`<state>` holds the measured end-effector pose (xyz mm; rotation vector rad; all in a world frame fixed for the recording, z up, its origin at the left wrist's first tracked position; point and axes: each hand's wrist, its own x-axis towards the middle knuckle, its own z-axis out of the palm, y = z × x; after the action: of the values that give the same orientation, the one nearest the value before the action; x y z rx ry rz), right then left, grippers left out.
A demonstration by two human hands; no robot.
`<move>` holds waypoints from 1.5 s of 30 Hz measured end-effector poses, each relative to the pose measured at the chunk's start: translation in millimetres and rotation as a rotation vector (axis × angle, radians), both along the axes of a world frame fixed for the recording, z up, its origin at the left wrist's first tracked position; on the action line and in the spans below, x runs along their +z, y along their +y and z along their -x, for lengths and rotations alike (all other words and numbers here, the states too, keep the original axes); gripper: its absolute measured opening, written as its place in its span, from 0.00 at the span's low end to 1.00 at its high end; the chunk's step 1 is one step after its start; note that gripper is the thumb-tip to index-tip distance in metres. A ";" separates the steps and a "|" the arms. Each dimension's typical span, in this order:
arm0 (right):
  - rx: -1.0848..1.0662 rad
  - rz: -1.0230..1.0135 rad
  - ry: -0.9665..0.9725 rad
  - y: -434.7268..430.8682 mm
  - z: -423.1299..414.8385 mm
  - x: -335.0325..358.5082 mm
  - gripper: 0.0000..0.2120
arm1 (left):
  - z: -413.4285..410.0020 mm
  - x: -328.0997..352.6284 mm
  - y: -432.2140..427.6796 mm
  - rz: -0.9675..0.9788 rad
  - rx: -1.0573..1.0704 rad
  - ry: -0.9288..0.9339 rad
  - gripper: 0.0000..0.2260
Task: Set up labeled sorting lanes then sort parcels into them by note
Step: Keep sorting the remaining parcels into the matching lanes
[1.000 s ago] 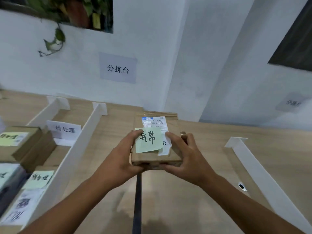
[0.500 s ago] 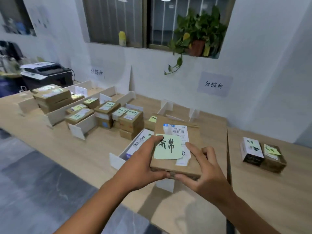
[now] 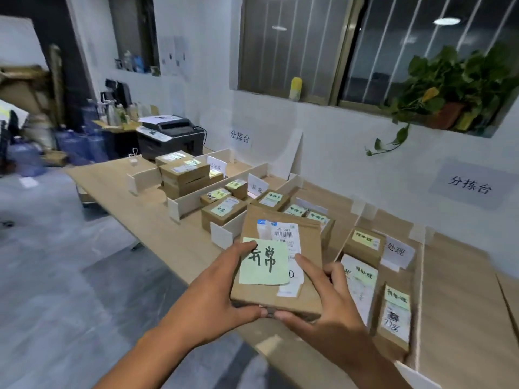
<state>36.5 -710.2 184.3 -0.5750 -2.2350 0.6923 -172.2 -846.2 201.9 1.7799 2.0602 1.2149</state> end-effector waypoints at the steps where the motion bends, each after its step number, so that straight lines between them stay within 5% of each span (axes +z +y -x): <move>1: 0.001 -0.015 0.009 -4.2 22.4 0.5 0.41 | 20.3 -0.1 -5.0 0.005 0.009 -0.003 0.45; 12: -0.020 0.093 -0.087 42.5 201.8 -41.8 0.43 | 198.3 -44.1 51.8 0.097 -0.075 -0.226 0.43; 27: -0.161 0.279 -0.158 231.2 421.0 -89.1 0.47 | 437.4 -75.0 272.0 0.261 -0.160 -0.226 0.46; 35: -0.349 0.372 -0.296 306.3 527.7 -147.8 0.46 | 560.0 -155.1 384.4 0.347 -0.298 -0.262 0.47; 45: -0.549 0.508 -0.463 320.9 581.7 -204.2 0.47 | 618.3 -226.6 452.4 0.468 -0.532 -0.173 0.47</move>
<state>-545.2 -389.3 -19.9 -1.6698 -2.1267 0.8942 -790.5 -393.7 -24.7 1.7472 1.4713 0.6434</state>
